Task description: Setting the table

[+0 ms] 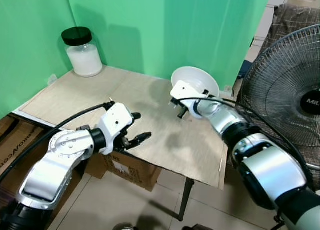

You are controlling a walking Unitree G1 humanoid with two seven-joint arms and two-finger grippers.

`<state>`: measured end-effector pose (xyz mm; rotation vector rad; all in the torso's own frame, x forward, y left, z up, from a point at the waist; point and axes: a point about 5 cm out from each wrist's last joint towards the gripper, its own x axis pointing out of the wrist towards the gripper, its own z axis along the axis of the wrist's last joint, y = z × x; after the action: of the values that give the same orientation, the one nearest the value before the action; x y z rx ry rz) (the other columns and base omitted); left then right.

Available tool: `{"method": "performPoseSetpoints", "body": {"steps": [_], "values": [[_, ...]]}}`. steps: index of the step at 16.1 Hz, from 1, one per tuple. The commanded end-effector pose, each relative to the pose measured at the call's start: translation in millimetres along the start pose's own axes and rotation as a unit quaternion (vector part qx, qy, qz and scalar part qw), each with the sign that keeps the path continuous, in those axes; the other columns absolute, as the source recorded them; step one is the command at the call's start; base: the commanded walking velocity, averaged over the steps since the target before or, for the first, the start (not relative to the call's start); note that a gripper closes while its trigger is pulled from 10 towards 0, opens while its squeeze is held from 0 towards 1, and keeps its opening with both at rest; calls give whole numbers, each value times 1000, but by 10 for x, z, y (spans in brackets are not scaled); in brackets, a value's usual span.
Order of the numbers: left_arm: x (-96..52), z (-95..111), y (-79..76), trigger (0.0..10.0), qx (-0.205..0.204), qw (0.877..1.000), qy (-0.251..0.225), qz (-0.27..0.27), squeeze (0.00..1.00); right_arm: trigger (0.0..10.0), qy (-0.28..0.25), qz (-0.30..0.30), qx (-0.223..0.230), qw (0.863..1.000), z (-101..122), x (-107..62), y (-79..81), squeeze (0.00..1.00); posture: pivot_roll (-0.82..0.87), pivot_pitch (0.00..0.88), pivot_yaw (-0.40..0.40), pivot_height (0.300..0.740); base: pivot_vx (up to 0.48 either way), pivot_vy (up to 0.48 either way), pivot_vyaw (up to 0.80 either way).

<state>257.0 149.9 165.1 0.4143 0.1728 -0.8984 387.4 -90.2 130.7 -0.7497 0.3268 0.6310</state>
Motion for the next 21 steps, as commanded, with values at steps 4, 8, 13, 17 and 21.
{"method": "performPoseSetpoints", "body": {"steps": [4, 8, 13, 17, 21], "values": [[-112, 149, -54, 10000, -27, 999, -42, 13, 0, 0, -169, -15, 48, 984, 255, -448, -173, 0, 150, 0, -12, 740, 0, 0, 0], [-185, 168, -154, 10000, -43, 997, -52, 29, 0, 8706, -239, -52, 65, 967, 227, -1179, -39, 0, 136, 0, -18, 740, 0, 0, 0], [-147, 110, -102, 10000, -48, 987, -44, 149, 0, 10000, -244, -213, 137, 936, 58, -1635, 194, 0, 113, 0, -19, 740, 0, 0, -160], [2, 113, -121, 10000, -32, 981, -37, 186, 0, 10000, -164, -222, 124, 953, -113, -1635, 382, 0, 101, 0, -13, 740, 0, 0, -800], [-45, 60, -82, 10000, -50, 970, -34, 237, 0, 10000, -131, -218, 147, 956, -165, -1575, 432, 0, 129, 0, -41, 740, 0, 0, -800]]}}
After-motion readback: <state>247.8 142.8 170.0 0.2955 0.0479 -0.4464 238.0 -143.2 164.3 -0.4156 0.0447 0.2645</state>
